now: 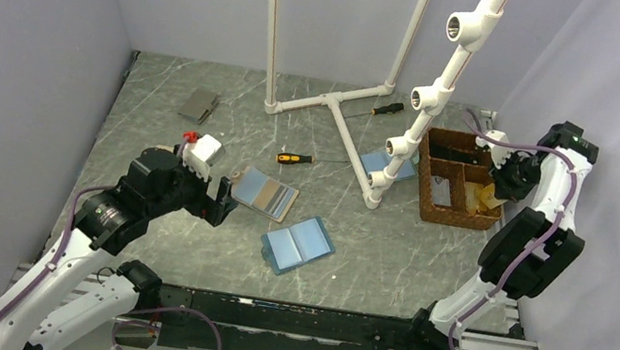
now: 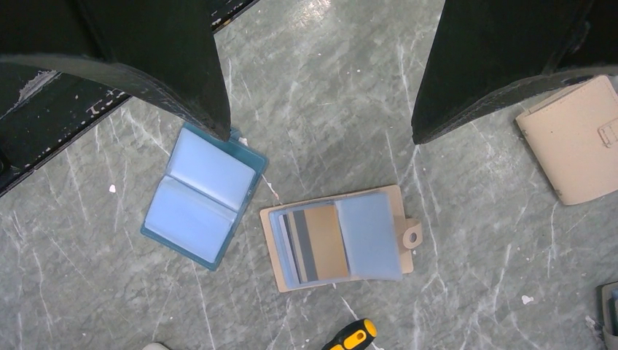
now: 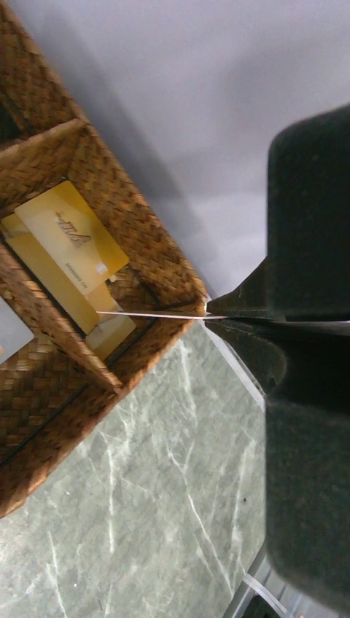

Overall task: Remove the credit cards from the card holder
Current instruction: Place the credit card in the storage box.

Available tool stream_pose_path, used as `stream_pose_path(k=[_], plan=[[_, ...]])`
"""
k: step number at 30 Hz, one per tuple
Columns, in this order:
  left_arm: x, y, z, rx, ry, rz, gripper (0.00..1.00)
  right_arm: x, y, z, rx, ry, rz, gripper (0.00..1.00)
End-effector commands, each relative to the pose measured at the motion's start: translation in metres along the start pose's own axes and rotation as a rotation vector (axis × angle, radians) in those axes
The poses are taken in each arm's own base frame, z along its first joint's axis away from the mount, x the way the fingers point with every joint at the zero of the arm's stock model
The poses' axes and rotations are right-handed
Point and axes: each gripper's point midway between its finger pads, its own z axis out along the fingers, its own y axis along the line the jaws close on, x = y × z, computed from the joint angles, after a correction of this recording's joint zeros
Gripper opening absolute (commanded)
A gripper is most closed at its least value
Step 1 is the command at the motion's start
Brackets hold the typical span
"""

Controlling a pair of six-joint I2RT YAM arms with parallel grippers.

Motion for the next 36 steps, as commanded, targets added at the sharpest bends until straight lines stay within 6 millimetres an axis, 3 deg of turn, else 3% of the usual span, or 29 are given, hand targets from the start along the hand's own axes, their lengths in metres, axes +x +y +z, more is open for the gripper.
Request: stream_pose_path(k=[1,7,20,30,36], plan=[[-0.005,0.002,-0.001,-0.004,-0.014,0.018,0.99,-0.019,-0.011,0.006,0.017,0.007,-0.037,0.0],[-0.004,0.003,-0.001,-0.008,-0.013,0.017,0.99,-0.025,-0.012,0.02,-0.005,0.054,-0.046,0.0],[-0.004,0.003,0.0,-0.006,-0.012,0.017,0.99,-0.014,-0.02,0.029,-0.008,0.108,-0.001,0.0],[-0.004,0.003,0.0,-0.006,-0.01,0.017,0.99,-0.014,-0.03,0.015,0.034,0.097,0.023,0.0],[-0.005,0.003,0.0,-0.003,-0.012,0.017,0.99,-0.01,-0.025,0.016,0.003,0.115,0.017,0.0]])
